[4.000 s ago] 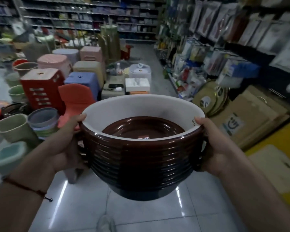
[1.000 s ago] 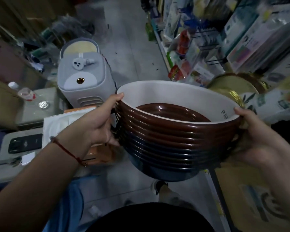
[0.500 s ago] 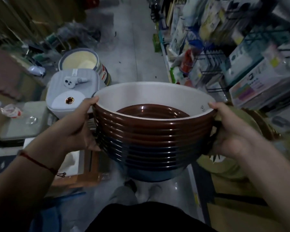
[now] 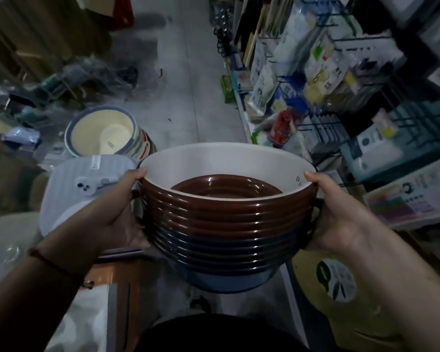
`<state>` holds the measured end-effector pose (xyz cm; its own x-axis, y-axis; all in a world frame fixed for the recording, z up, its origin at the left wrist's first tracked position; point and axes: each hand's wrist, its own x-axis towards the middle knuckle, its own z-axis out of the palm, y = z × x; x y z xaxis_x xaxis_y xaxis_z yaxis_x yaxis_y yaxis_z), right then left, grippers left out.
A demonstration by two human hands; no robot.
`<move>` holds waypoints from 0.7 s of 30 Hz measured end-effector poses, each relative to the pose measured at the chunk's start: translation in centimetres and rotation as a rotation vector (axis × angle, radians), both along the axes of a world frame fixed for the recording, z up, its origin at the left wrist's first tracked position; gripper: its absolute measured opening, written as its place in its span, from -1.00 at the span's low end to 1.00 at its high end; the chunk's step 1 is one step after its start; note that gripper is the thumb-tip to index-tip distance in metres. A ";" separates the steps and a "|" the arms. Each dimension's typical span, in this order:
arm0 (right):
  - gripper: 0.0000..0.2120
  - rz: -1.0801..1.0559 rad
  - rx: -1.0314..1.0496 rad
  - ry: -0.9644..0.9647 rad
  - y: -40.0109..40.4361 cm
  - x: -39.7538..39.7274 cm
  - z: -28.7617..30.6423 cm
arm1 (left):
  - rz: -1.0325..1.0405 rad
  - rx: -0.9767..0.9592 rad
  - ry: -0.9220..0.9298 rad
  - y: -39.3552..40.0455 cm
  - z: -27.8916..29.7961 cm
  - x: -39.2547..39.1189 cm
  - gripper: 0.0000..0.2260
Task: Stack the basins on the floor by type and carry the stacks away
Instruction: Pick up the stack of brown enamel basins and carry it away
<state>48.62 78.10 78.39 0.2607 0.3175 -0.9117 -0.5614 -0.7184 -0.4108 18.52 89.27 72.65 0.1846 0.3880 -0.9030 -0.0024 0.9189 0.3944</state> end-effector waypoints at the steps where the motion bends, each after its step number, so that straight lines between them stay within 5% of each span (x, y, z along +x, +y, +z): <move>1: -0.58 -0.011 -0.009 0.002 1.4 0.1 -0.2 | -0.015 0.001 0.017 1.6 -0.1 0.0 -0.44; 6: -0.56 -0.041 -0.003 0.025 7.4 1.3 -0.7 | -0.045 0.015 0.050 8.0 -0.4 0.6 -0.25; 17: -0.58 0.090 -0.020 0.086 24.5 8.0 -4.2 | 0.106 0.015 0.028 19.5 -0.3 6.5 -0.46; 21: -0.51 0.139 -0.027 0.089 31.5 10.6 -5.1 | 0.125 0.016 0.108 24.1 -0.5 8.4 -0.37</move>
